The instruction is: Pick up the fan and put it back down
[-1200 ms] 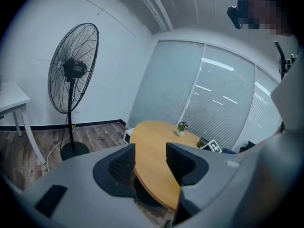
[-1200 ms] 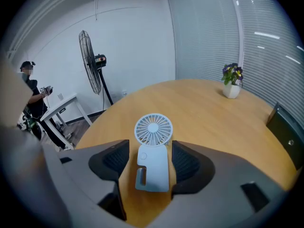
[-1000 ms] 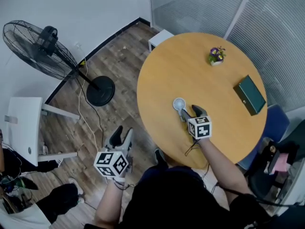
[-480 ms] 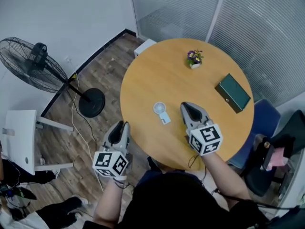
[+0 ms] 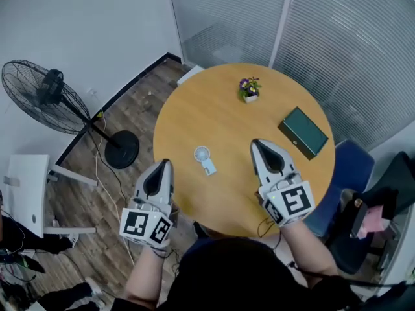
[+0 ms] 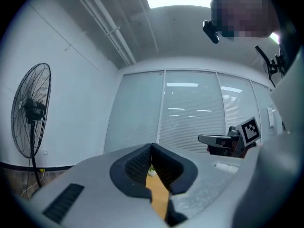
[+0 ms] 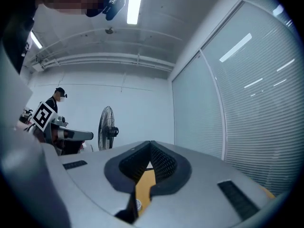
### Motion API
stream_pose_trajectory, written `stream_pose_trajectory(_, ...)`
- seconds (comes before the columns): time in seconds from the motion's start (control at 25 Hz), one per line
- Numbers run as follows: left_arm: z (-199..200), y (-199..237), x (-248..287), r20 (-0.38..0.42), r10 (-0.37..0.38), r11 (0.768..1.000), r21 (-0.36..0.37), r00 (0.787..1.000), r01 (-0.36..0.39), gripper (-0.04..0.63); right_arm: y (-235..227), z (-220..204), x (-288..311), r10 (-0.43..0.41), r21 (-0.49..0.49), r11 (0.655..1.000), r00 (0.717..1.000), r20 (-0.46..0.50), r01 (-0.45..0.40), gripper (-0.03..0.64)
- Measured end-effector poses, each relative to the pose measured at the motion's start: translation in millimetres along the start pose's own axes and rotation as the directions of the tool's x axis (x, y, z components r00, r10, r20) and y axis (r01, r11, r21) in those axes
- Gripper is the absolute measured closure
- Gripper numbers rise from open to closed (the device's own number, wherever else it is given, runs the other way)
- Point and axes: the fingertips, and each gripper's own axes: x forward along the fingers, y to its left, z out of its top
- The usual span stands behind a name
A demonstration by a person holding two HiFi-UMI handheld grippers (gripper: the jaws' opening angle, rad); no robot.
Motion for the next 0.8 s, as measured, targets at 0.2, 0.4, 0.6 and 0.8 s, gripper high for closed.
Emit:
stream_pose_trajectory(0.2, 17.7, -27.0, 0.9, 0.043, 0.012, 0.999, 0.041, 0.999, -0.014, 0.589, -12.5, 23.3, -30.1, -0.017, -0.028, 0.999, 0.999, 0.049, 0.018, 0.612)
stream_pose_trajectory(0.4, 13.1, -56.1, 1.7, 0.049, 0.012, 0.999, 0.04, 0.999, -0.014, 0.588, -25.7, 35.1, -59.9, -0.017, -0.027, 0.999, 0.996, 0.082, 0.019, 0.612)
stream_pose_trajectory(0.6, 8.6, -80.2, 3.9, 0.058, 0.02, 0.999, 0.044, 0.998, -0.023, 0.588, -41.8, 37.7, -86.8, -0.024, -0.033, 0.999, 0.995, 0.098, 0.028, 0.611)
stream_pose_trajectory(0.8, 7.8, -93.7, 1.6, 0.065, 0.035, 0.998, 0.046, 0.997, -0.038, 0.588, -53.1, 38.9, -100.4, -0.023, -0.027, 0.999, 0.994, 0.105, 0.026, 0.611)
